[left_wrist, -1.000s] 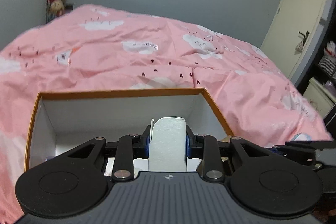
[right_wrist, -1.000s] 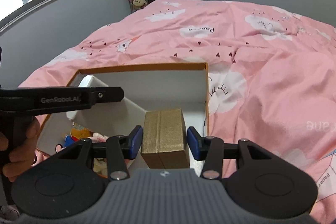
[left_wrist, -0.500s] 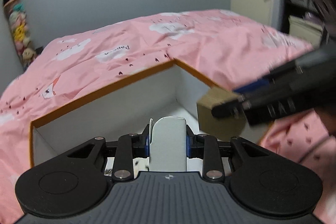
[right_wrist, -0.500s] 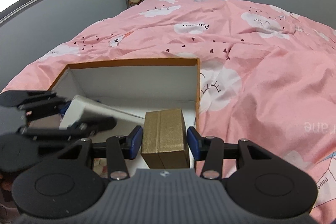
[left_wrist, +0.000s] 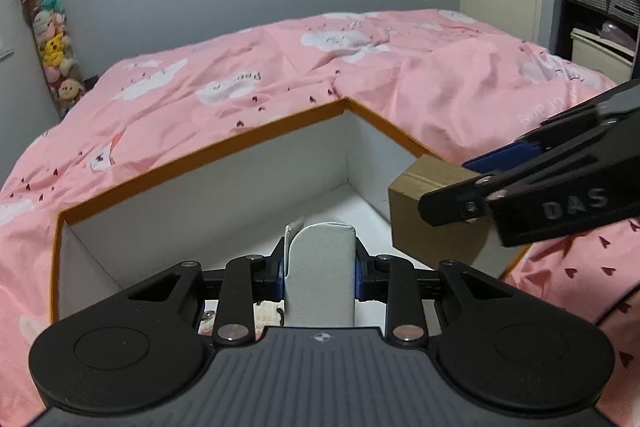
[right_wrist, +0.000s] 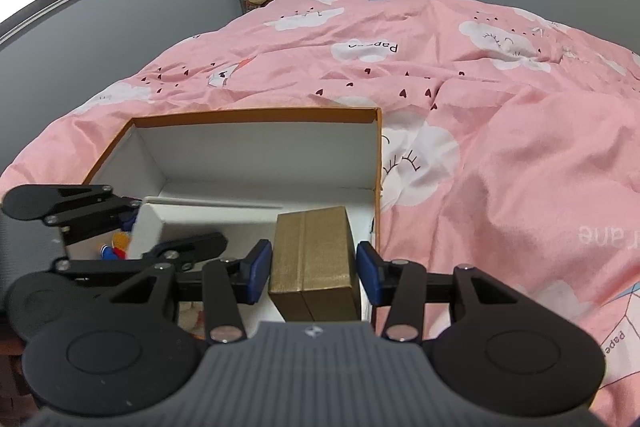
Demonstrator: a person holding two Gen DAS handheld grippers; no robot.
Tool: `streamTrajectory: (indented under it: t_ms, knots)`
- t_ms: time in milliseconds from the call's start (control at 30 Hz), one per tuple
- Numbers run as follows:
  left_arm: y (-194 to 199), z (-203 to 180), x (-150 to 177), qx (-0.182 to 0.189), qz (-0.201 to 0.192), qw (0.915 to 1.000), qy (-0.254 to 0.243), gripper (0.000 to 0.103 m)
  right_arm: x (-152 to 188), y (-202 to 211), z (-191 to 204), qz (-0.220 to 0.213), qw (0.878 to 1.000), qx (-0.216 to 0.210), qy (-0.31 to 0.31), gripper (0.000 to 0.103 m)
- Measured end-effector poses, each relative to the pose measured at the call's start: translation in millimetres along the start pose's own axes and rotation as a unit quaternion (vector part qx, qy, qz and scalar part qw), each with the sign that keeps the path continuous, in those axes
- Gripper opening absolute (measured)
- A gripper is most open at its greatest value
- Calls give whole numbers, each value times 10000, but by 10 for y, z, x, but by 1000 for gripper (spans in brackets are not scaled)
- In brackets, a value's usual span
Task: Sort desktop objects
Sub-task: 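Carry the white box and gold box over the orange box, then lower both boxes into the orange box and open both tools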
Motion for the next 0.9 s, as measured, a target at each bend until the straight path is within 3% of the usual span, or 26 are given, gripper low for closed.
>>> streamTrajectory:
  t_ms: [100,233,667,900]
  knots:
    - [-153,125,36,212,425,9964,699,33,1,-26,7,30,10000,-6,12,50]
    - [-184,258,43,443,600,9892,1260,33,10,-79,8,105,9999,-14,24,50]
    - [-304,189,171,702,1325,9774,1492,33,60,-256,43,335,9994,-15,19,50]
    - [-318,188,228,764,1461,9739,1557,33,75,-306,61,464,9989,15,60,50]
Point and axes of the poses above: each gripper's, at about its wrist camera, not at the fingertips, and y roughly against the way its jaws point, z to its left, x to its underside, the point moved 7 cm from there along -y, roughly the way its jaws point, and after that the axes turned 5 degrees about -x, right-handed, at the moved point
